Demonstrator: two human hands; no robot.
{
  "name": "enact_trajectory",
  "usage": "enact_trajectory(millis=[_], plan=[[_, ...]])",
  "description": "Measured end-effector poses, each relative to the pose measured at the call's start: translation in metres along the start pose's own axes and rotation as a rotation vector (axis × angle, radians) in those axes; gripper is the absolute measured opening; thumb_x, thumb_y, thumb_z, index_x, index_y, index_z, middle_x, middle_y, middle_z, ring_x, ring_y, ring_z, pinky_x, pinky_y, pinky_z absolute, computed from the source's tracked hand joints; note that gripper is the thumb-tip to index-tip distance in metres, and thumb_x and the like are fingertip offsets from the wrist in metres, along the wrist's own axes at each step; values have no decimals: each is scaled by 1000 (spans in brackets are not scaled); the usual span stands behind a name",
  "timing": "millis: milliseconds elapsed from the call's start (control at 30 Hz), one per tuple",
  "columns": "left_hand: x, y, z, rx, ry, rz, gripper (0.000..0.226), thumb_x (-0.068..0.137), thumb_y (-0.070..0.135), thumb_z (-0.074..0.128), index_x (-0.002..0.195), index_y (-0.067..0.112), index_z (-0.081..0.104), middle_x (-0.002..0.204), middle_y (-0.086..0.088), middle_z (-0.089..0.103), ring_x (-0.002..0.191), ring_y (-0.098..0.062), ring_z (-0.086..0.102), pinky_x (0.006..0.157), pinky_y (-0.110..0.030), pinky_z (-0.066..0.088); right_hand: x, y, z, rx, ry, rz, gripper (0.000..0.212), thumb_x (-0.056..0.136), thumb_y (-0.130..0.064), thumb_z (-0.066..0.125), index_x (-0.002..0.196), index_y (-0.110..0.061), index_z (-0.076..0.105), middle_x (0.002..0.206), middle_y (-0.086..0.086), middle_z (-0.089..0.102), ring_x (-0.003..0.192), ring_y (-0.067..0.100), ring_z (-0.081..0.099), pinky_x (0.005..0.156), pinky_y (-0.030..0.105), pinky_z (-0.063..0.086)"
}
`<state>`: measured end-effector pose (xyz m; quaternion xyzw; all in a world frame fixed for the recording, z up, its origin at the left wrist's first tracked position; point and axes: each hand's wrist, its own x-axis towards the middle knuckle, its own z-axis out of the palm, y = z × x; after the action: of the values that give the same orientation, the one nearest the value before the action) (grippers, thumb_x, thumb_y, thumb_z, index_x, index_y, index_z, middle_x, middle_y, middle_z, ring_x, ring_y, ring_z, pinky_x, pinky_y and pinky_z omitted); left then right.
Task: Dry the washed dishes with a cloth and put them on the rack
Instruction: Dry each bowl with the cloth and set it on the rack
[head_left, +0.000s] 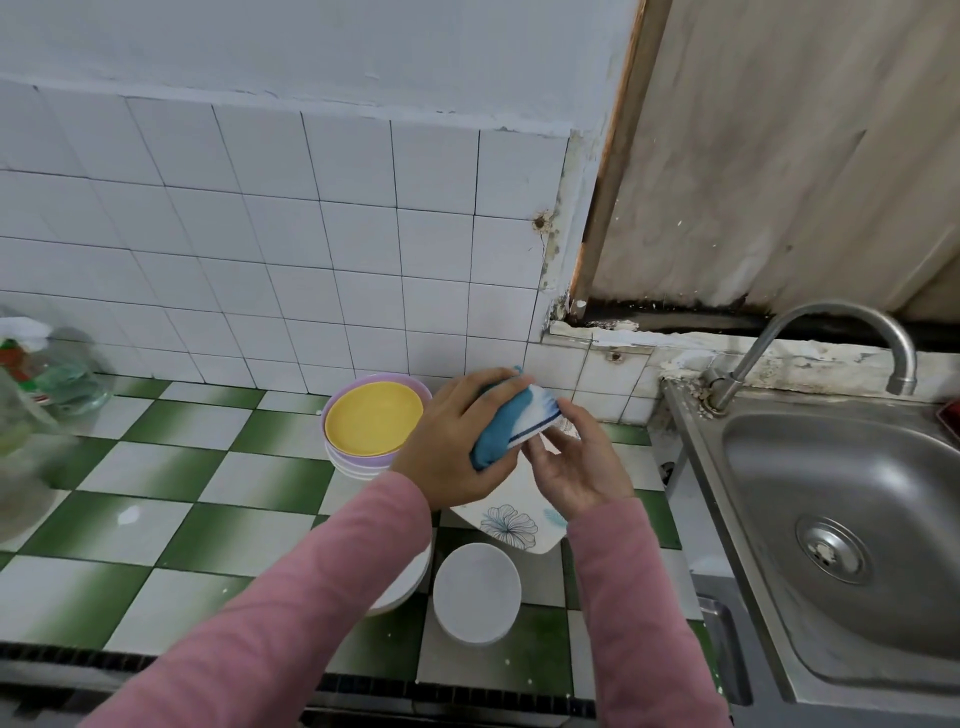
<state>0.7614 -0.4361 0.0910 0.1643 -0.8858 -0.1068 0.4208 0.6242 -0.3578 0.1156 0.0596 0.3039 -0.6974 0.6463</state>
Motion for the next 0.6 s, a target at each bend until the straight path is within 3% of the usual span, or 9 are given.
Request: enact_trajectory(millis=[100,200,267,367,467,533,600], plan=[[8,4,-7,-210,-5,-229,54,83,18,64,136,15,55,127,0,58,113,-9,56,98,-21,45,9,-4,-14,-329,170,49,45,76,-43,78,93,-9,54,70,1,46,56,10,40,39,17,40],[21,7,-17,-434,-142,-547,48,87,10,66,132,26,59,122,10,63,105,4,57,84,-7,44,11,1,-23,-519,266,62,62,68,-62,77,92,-10,54,72,3,47,60,14,44,50,25,39],[27,5,-20,-504,-214,-659,45,88,10,65,127,33,61,119,16,64,101,8,58,77,-5,46,9,7,-25,-480,208,131,73,70,-68,70,110,-7,60,99,11,62,87,25,60,68,37,50],[29,2,-20,-600,-265,-761,43,89,17,67,128,34,61,119,14,65,103,-3,61,81,-16,52,6,14,-28,-248,-18,252,75,76,-66,65,128,-12,59,129,23,62,115,45,57,89,61,50],[26,1,-21,-656,-303,-838,46,90,34,69,134,36,56,123,12,64,106,-8,62,92,-27,53,6,16,-32,-87,-79,267,69,80,-60,65,129,-11,60,121,29,65,114,49,57,100,64,41],[22,2,-21,-682,-271,-872,50,89,41,66,137,34,54,121,6,65,100,-8,62,90,-26,52,8,17,-32,-68,-60,280,66,82,-59,64,127,-11,60,115,29,67,105,48,61,92,60,49],[20,2,-20,-698,-174,-932,49,91,42,63,138,33,53,106,2,65,82,-5,60,82,-24,51,12,18,-32,-91,-54,283,65,83,-59,63,128,-11,60,114,27,68,100,47,64,87,58,52]])
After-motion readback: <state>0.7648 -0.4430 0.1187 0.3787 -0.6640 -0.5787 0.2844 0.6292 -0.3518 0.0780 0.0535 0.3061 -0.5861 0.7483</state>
